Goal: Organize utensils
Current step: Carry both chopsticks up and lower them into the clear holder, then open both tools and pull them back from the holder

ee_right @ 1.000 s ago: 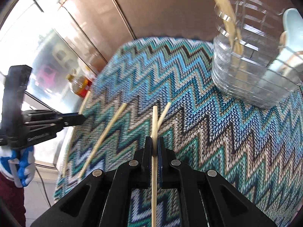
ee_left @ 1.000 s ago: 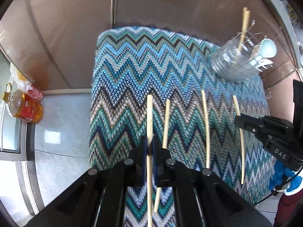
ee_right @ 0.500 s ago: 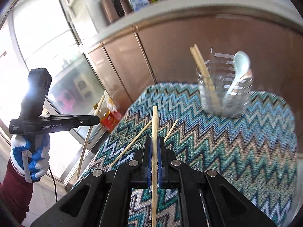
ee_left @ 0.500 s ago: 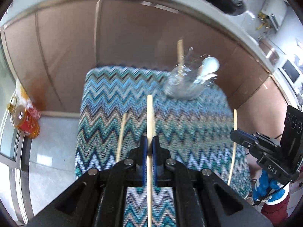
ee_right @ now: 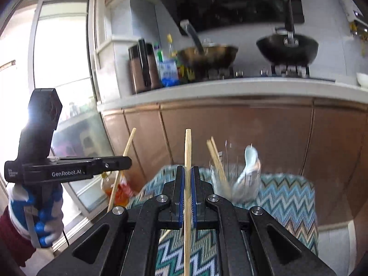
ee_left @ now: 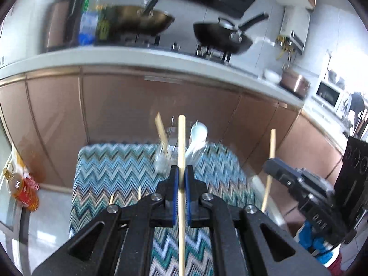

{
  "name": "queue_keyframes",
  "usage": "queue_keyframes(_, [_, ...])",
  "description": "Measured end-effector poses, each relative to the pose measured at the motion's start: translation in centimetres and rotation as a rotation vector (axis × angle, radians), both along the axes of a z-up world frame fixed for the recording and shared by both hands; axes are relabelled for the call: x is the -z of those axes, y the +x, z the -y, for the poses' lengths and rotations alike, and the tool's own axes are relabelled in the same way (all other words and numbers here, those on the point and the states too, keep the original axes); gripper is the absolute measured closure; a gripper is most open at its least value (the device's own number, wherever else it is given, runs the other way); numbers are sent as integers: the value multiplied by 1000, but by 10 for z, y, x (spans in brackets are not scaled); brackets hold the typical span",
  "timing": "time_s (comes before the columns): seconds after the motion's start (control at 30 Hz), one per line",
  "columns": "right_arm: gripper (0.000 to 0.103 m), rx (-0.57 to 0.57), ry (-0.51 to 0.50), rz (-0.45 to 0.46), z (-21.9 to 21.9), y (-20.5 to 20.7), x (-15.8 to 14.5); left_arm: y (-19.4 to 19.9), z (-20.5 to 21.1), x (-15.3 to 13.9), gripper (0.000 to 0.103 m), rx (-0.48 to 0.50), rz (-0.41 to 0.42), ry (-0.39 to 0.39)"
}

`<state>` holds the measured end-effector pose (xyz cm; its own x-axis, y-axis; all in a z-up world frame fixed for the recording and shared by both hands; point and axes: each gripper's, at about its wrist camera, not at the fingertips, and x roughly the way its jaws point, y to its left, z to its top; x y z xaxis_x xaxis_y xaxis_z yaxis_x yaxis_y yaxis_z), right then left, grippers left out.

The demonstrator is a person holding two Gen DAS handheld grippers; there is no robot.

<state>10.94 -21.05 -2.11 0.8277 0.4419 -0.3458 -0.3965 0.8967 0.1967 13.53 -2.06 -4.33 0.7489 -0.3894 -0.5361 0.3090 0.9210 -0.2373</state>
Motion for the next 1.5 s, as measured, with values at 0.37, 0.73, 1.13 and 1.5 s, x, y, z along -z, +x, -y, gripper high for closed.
queue_keyframes(0.37, [98,101,51,210,-11,97,-17,79,22,-34,98,-130,304,-180])
queue_keyframes(0.73, [98,179,74,242,-11,193,34,180,47,28,98,-273,413,-197])
queue_keyframes(1.13, [98,198,76,235,-8,213,65,227,56,67,98,-299,396,-168])
queue_keyframes(1.5, [98,171,122,239,2,195,52,228,51,73,98,-271,360,-165])
